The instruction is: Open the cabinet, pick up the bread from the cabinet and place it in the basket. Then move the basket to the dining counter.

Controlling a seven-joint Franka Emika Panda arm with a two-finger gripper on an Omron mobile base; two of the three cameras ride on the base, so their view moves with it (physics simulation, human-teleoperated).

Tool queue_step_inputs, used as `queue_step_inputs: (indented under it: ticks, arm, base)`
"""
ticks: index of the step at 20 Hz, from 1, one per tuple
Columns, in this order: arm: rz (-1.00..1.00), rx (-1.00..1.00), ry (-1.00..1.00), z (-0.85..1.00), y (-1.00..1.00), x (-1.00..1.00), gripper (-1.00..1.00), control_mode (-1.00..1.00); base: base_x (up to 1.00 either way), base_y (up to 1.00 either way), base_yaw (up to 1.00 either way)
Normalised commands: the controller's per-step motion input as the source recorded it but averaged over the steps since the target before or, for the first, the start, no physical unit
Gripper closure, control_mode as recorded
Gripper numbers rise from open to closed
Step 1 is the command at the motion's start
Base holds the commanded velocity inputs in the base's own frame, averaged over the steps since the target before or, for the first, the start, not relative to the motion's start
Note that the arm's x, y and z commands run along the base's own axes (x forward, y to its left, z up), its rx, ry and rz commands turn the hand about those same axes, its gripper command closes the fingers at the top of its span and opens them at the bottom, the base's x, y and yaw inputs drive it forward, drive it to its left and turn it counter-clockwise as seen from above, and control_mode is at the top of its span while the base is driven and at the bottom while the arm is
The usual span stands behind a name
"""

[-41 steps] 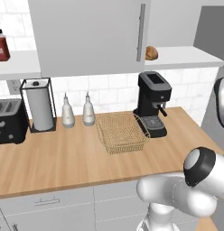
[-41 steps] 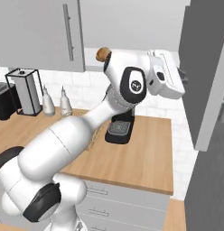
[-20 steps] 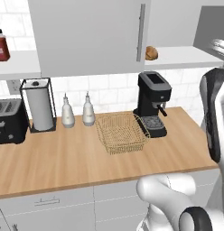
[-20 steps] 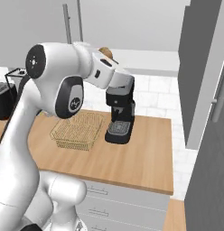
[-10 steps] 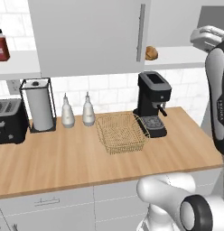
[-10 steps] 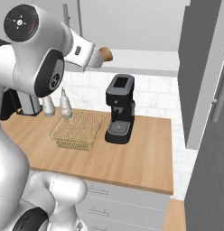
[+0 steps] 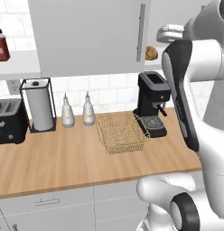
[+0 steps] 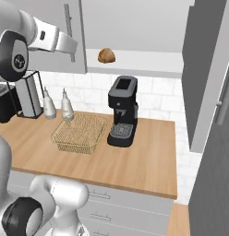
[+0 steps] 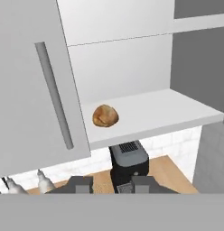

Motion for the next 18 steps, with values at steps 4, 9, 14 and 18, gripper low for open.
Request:
queue_step_inputs:
  ticks: [4,9,14,18]
  arm:
    - [0.0,-0.11,0.01,0.0,0.32,0.46,-1.0,-1.0]
    - [0.0,-0.1,0.0,0.0,0.31,0.48,-1.0,-1.0]
    - [0.01,-0.03,0.02,-0.02,0.07,0.45,-1.0,-1.0]
    - [0.05,0.02,0.05,-0.07,0.0,0.54,-1.0,-1.0]
  base:
    - [0.0,0.0,0.0]
    - [0.0,0.0,0.0]
    - [0.0,0.0,0.0]
    - [0.0,0.0,0.0]
